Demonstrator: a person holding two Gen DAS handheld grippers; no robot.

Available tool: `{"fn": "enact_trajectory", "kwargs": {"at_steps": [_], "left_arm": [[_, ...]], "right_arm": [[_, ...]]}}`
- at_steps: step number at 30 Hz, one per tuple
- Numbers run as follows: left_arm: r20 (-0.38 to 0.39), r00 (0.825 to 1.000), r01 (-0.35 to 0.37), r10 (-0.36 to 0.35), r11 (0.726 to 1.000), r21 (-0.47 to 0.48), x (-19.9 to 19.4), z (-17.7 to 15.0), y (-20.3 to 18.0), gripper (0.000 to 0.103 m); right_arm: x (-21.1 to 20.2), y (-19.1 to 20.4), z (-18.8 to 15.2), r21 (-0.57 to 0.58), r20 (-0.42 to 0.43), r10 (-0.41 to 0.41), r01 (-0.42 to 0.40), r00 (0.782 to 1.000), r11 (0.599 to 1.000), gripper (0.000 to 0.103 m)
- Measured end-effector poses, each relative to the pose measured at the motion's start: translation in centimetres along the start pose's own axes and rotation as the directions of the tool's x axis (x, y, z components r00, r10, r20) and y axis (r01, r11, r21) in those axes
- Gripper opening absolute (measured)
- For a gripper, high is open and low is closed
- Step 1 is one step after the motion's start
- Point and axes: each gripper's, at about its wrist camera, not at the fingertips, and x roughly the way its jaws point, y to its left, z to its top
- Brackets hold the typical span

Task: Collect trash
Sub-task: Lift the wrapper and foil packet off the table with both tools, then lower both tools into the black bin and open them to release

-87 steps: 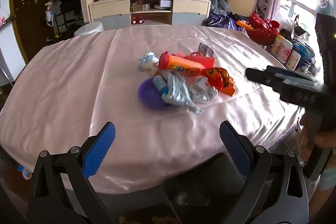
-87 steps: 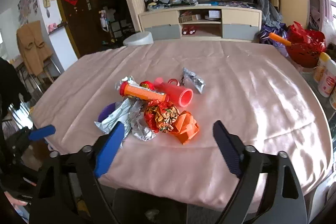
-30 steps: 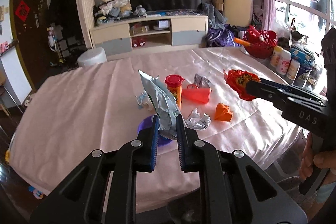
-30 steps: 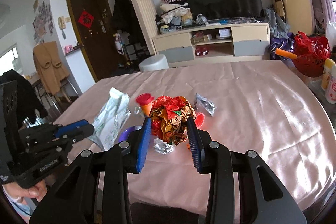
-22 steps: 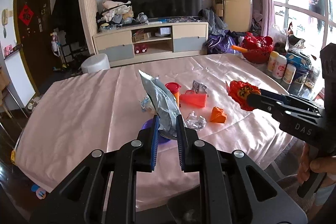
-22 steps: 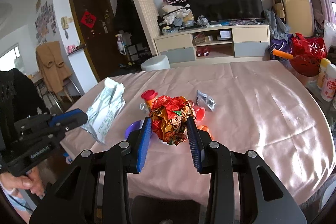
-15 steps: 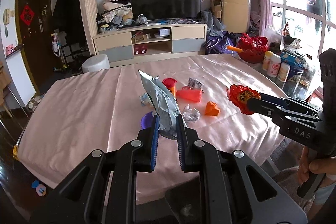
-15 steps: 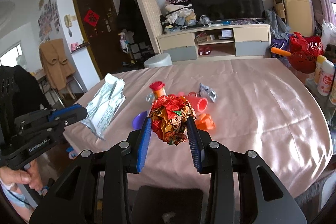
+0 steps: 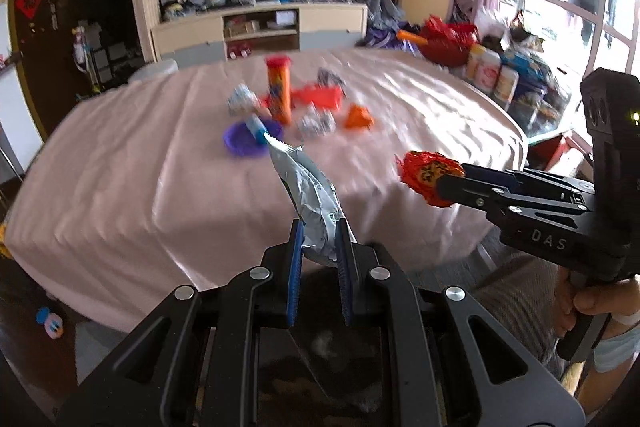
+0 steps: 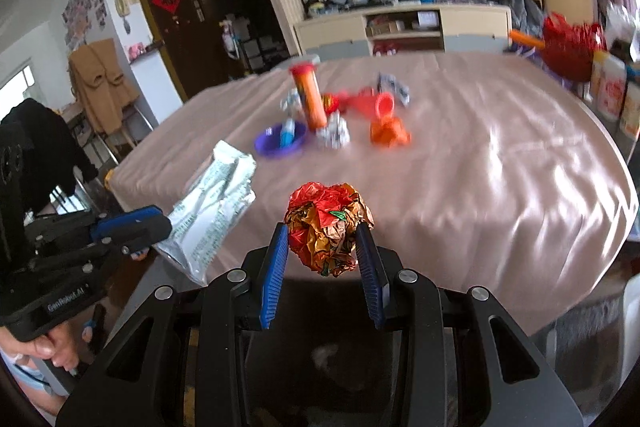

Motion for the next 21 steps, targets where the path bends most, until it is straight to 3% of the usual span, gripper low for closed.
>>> {"fn": "enact_trajectory", "kwargs": {"at_steps": [6,14,21], "left_arm": [[-0.105,0.993,0.045,-0.047,0.999,-0.025,2.5,-3.5,-0.1,0.015],[-0.245,0.962,0.106,-0.12,0.992,-0.07,6.8,-7.1,0.0,0.015],[-0.317,0.94,0.107,-0.124,0.992,-0.069,9.0,-8.5,-0.3,0.017]], "right_arm": [[1.8,-0.7,-2.8,0.042,-0.093,-0.033,0.037,0.995,0.998,0.036],[4.7,-0.9,-5.8,0.041,-0.204,-0.065,0.075,0.977,0.996,0.036],[5.7,-1.2,-6.2,0.058,-0.241,-0.051,0.066,0.969,0.996,0.039]]}}
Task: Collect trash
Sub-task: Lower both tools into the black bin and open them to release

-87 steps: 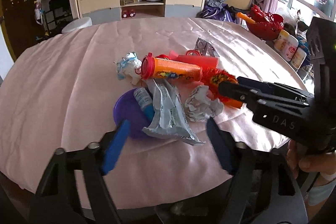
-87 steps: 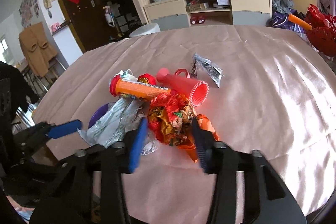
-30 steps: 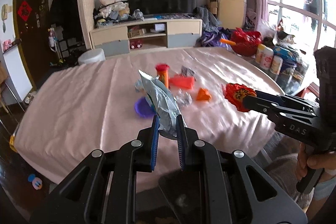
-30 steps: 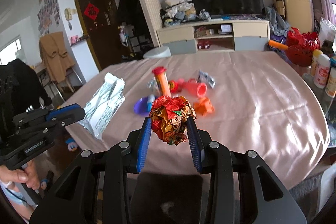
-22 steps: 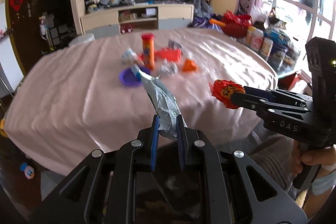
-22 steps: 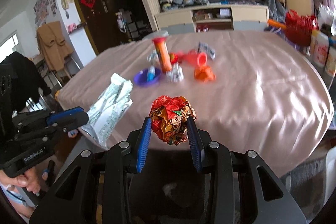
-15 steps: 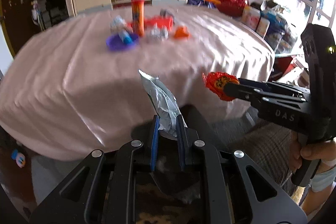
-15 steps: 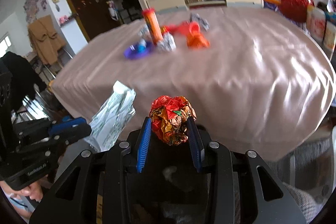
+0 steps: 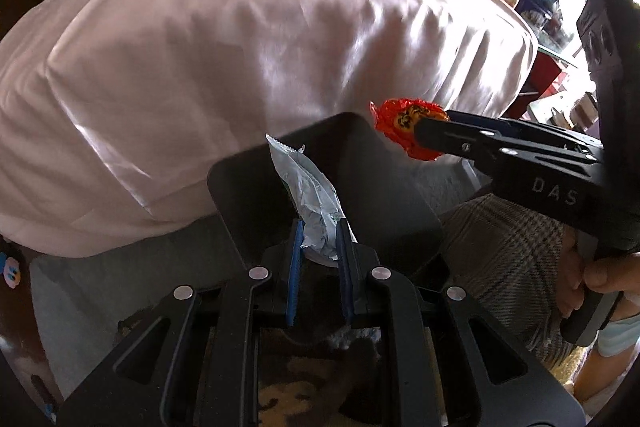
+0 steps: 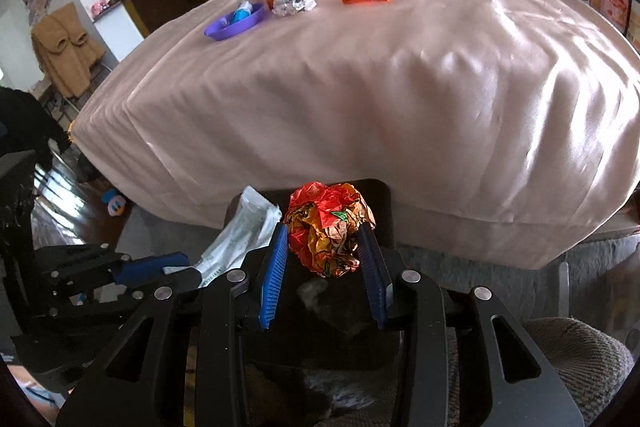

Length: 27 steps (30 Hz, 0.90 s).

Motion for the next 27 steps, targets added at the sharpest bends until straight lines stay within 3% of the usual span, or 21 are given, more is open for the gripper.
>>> {"fn": "enact_trajectory", "kwargs": {"at_steps": [2,4,5,10,15,27], "left_arm": [[-0.005,1.0,-0.006,0.006,1.0,-0.006,0.1,0.1,0.2,0.018],[-0.004,1.0,-0.015,0.015,1.0,-0.016,0.0,0.3,0.5,0.039],[-0.001,1.0,-0.017,0.017,1.0,-0.018,-0.1,0.3,0.4,0.041],[0.011,0.999,-0.03,0.03,0.999,-0.028,-0.7,0.5,1.0,0.047],[0.042,0.998,-0.05,0.051,0.998,-0.037,-2.0,1.0,1.8,0.062],[0.162,0.977,-0.128,0.138,0.989,-0.067,-5.9,4.6,4.2,0.085]], "right_arm": [[0.2,0.1,0.2,0.002,-0.005,0.004,-0.004,1.0,1.0,0.043],[0.4,0.2,0.3,0.005,-0.006,0.0,0.0,1.0,1.0,0.053],[0.4,0.2,0.4,0.007,-0.004,-0.001,0.001,1.0,1.0,0.062],[-0.1,-0.2,0.7,0.031,0.012,-0.003,0.002,1.0,1.0,0.066],[-1.3,-0.9,1.5,0.04,0.052,-0.035,0.033,0.998,0.999,0.085],[-4.4,-1.8,6.3,0.021,0.166,-0.081,0.079,0.983,0.997,0.089]]}}
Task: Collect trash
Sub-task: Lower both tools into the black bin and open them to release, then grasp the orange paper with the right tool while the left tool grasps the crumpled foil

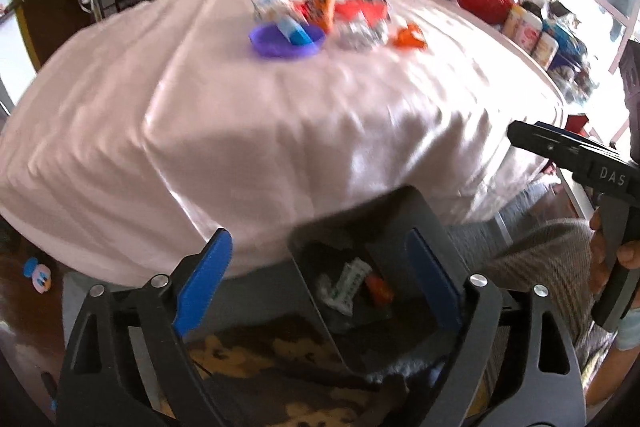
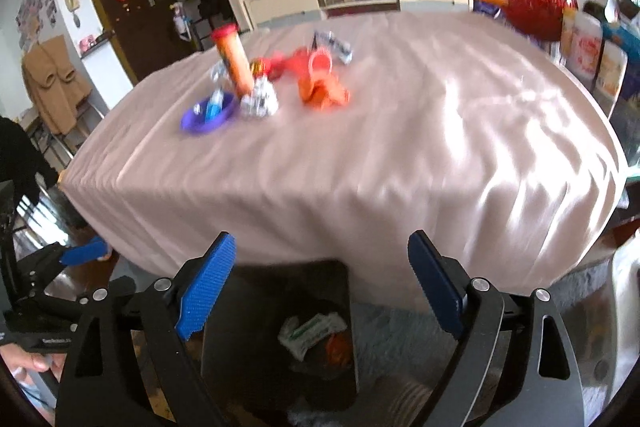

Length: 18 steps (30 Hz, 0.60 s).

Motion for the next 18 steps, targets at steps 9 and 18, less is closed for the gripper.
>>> {"fn": "enact_trajectory", "kwargs": {"at_steps": [9,18], "left_arm": [[0.093,0.995,-0.029,0.028,1.0,0.01,-0.9,5.1,1.0,0.086],[0.12,0.993,-0.025,0.021,0.999,0.029,0.8,9.4,1.1,0.086]], "right_arm": [[1.1,0.2,6.2,-0.012,0.08,-0.003,0.004,0.997,1.0,0.089],[4.8,0.0,9.6,-0.001,0.063,-0.022,0.022,0.998,1.0,0.086]]}}
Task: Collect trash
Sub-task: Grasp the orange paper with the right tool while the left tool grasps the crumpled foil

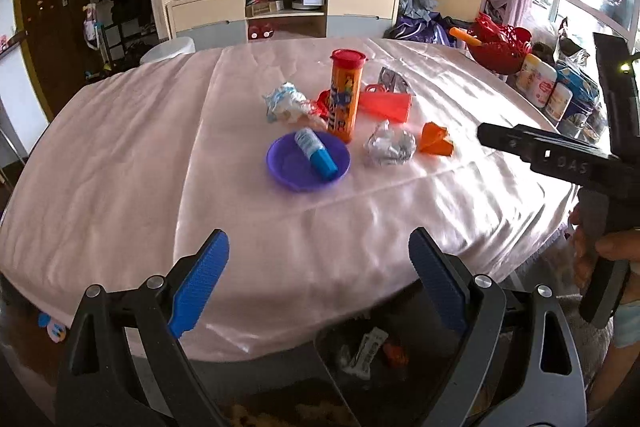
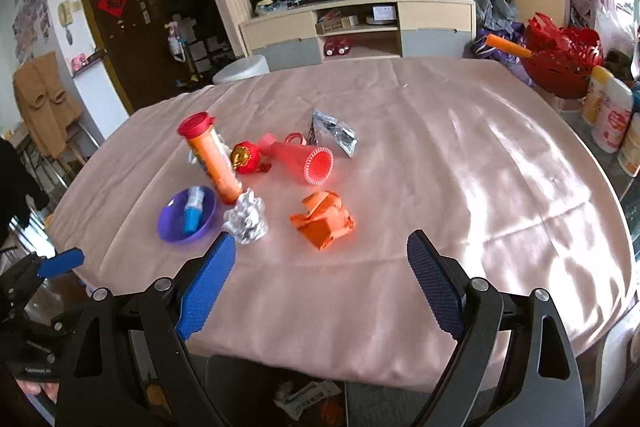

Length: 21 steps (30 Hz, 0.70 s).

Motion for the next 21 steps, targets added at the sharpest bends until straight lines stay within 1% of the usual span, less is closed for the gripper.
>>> {"fn": "enact_trajectory", "kwargs": {"at_steps": [1,3,5,10,13,14,15,17,18,20,21], "left_arm": [[-0.001,1.0,0.003,-0.003,1.0,0.002,0.3,0.2,-0.1,0.086],[-0.002,1.0,0.012,-0.012,1.0,0.005,0.8,0.6,-0.2,0.086],[-0.002,1.0,0.026,-0.026,1.0,0.009,1.4,1.1,-0.5,0.086],[-0.006,0.998,0.059,-0.059,0.998,0.013,2.6,1.8,-1.3,0.086],[-0.012,0.997,0.079,-0.079,0.997,0.02,3.4,2.2,-1.8,0.086],[-0.014,0.996,0.087,-0.087,0.996,0.021,3.7,2.3,-1.9,0.086],[-0.017,0.995,0.094,-0.094,0.995,0.022,3.9,2.5,-2.1,0.086],[-0.02,0.994,0.112,-0.111,0.993,0.027,4.5,2.8,-2.6,0.086],[-0.021,0.993,0.119,-0.119,0.992,0.03,4.7,3.0,-2.8,0.085],[-0.024,0.991,0.134,-0.133,0.99,0.037,5.3,3.3,-3.4,0.083],[-0.026,0.99,0.14,-0.139,0.989,0.039,5.6,3.5,-3.6,0.08]], "right_arm": [[0.4,0.0,0.1,0.002,-0.004,0.0,0.0,1.0,1.0,0.083],[1.5,-0.1,0.5,0.013,-0.013,0.008,-0.008,1.0,1.0,0.072],[2.6,-0.2,0.7,0.026,-0.023,0.017,-0.016,1.0,1.0,0.066],[4.9,-0.1,1.0,0.019,-0.053,0.01,-0.009,0.999,1.0,0.063],[6.0,-0.2,1.1,0.008,-0.069,-0.003,0.003,0.998,1.0,0.058],[6.5,-0.3,1.0,0.004,-0.078,-0.007,0.008,0.997,1.0,0.053],[6.6,-0.3,1.0,0.004,-0.081,-0.008,0.008,0.997,1.0,0.045],[6.9,-0.6,0.8,0.001,-0.083,-0.011,0.011,0.996,1.0,0.038],[6.9,-0.7,0.8,-0.005,-0.077,-0.015,0.014,0.997,1.0,0.033],[6.6,-0.9,0.8,-0.008,-0.068,-0.024,0.024,0.997,1.0,0.029],[6.5,-1.2,0.9,-0.003,-0.063,-0.024,0.024,0.998,1.0,0.024]]}}
